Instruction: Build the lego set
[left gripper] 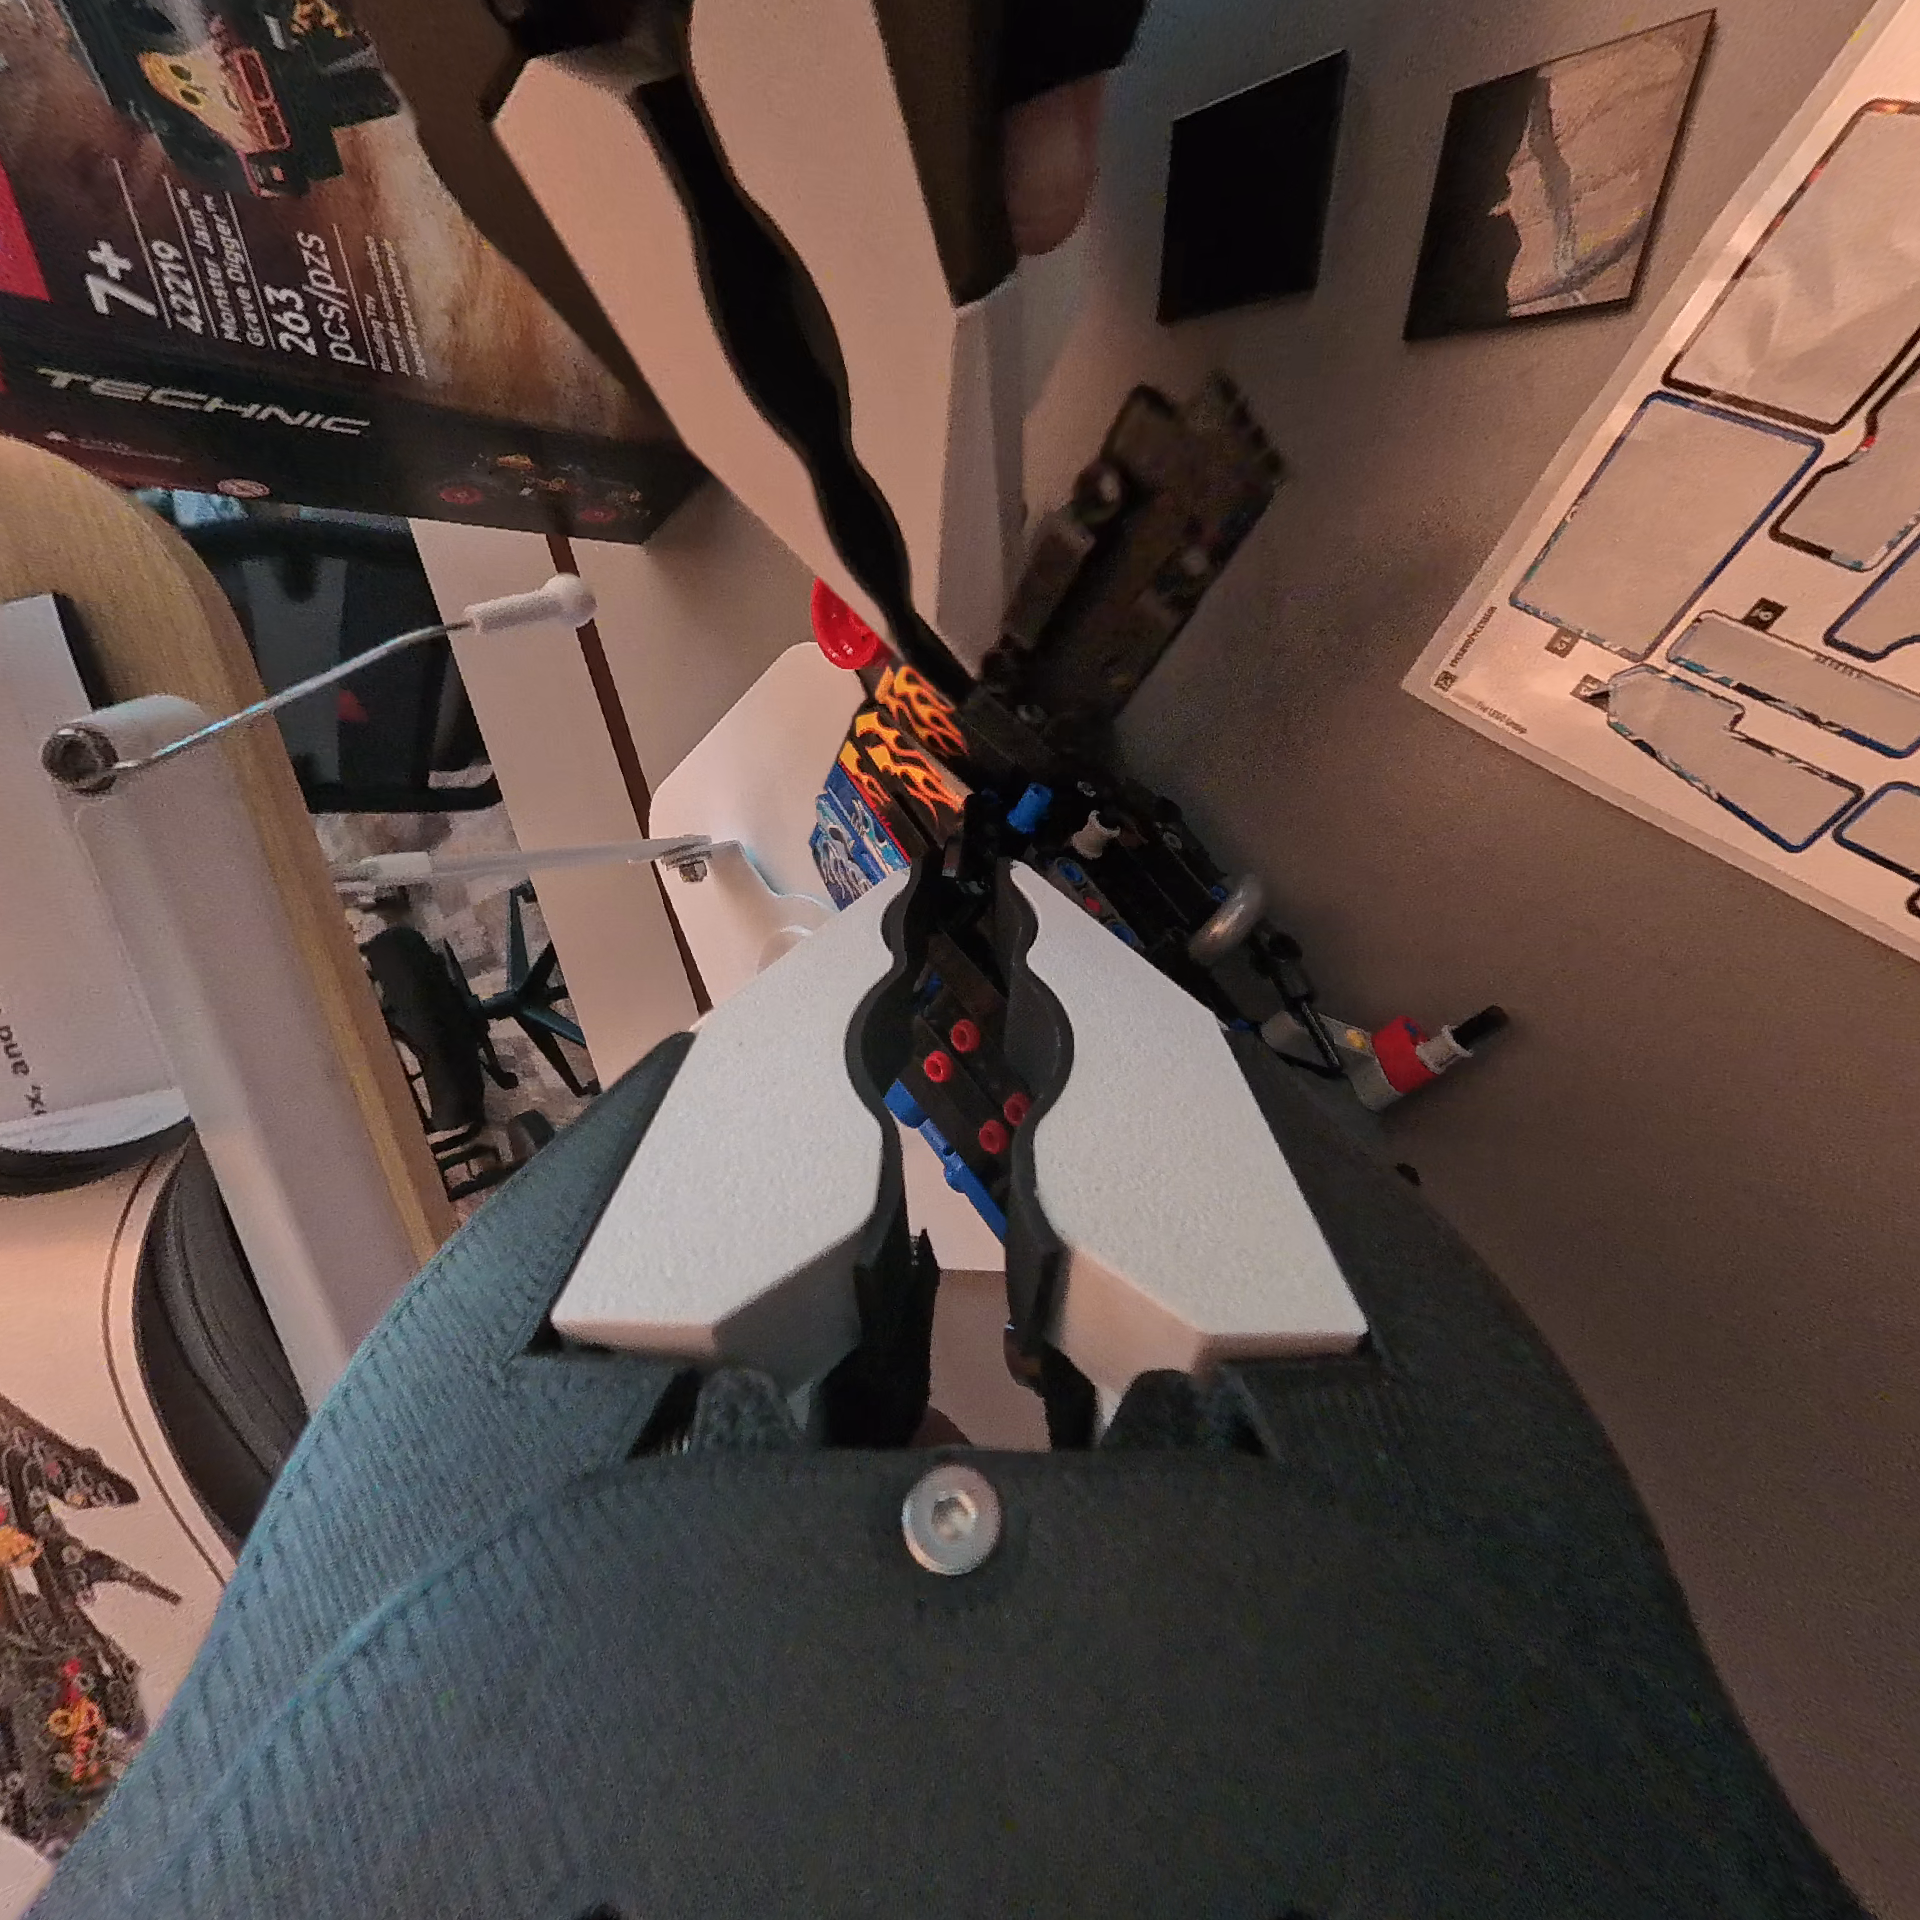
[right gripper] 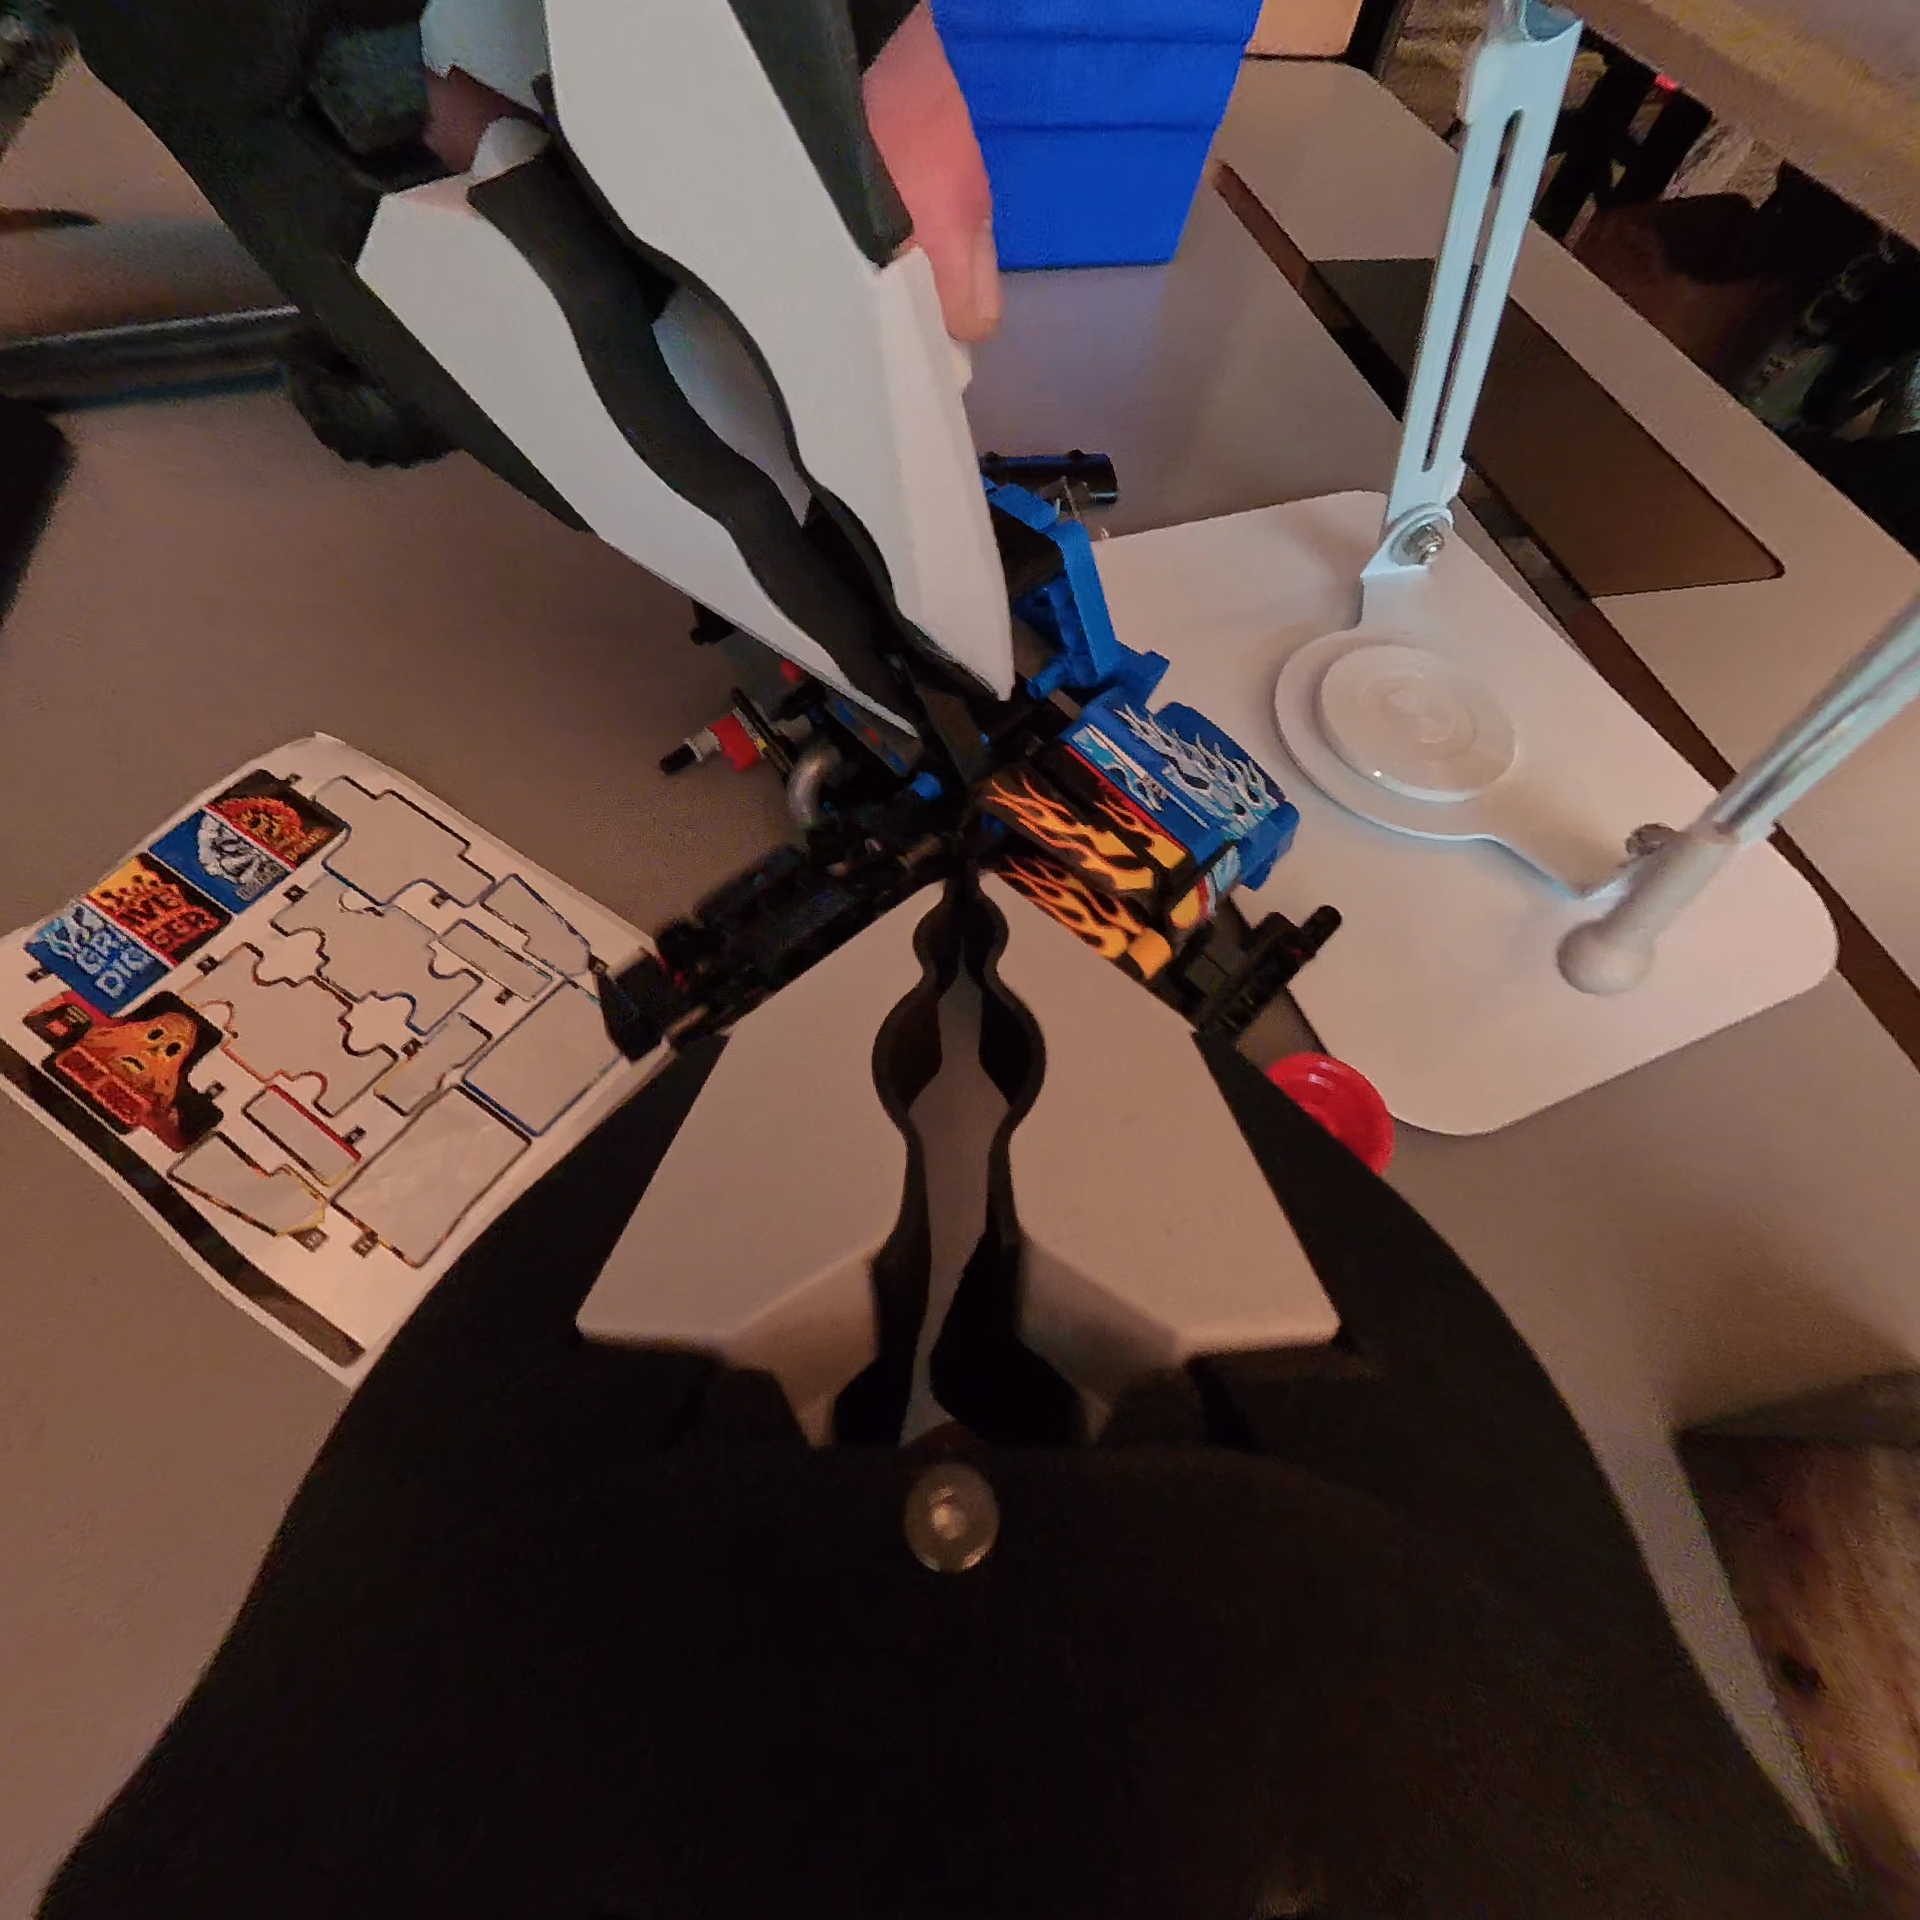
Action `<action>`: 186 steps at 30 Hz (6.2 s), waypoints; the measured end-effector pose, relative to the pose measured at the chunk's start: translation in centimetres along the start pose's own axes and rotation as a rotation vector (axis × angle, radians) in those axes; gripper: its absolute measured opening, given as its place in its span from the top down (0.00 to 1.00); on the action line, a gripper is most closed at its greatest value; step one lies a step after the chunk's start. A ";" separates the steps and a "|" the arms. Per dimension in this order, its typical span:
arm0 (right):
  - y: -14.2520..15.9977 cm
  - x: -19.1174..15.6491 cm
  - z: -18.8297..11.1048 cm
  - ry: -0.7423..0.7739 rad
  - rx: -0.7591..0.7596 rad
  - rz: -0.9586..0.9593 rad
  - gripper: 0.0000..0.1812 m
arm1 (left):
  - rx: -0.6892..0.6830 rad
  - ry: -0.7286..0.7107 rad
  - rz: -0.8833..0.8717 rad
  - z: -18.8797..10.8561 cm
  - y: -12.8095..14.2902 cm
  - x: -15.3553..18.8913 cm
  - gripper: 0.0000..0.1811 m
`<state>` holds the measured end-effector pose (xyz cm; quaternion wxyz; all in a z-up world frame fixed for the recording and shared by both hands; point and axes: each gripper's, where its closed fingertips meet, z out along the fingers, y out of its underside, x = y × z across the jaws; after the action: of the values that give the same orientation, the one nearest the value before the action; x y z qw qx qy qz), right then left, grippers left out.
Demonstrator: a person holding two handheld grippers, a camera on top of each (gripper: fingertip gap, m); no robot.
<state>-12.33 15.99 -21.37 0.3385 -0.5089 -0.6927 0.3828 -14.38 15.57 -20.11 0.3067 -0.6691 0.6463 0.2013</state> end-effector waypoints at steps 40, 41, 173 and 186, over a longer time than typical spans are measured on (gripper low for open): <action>2.9 -6.8 0.0 -0.213 -0.291 -0.144 0.99 | -0.066 0.024 -0.463 0.0 -3.1 8.5 0.93; 2.8 -6.4 -0.3 -0.197 -0.289 -0.131 0.96 | -0.076 0.018 -0.474 0.2 -2.9 8.6 0.90; -8.8 -8.3 -5.4 -0.307 0.731 0.843 0.86 | 0.535 -0.664 -0.418 -12.4 -6.9 3.0 0.88; -3.0 -6.4 -3.8 -0.090 0.426 0.841 0.86 | -0.041 0.183 -0.927 -3.1 7.1 5.6 0.57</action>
<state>-8.79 10.00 -17.38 0.2206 -0.6476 -0.3464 0.6418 -21.37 9.51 -22.58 0.2929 -0.9079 0.2999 -0.0039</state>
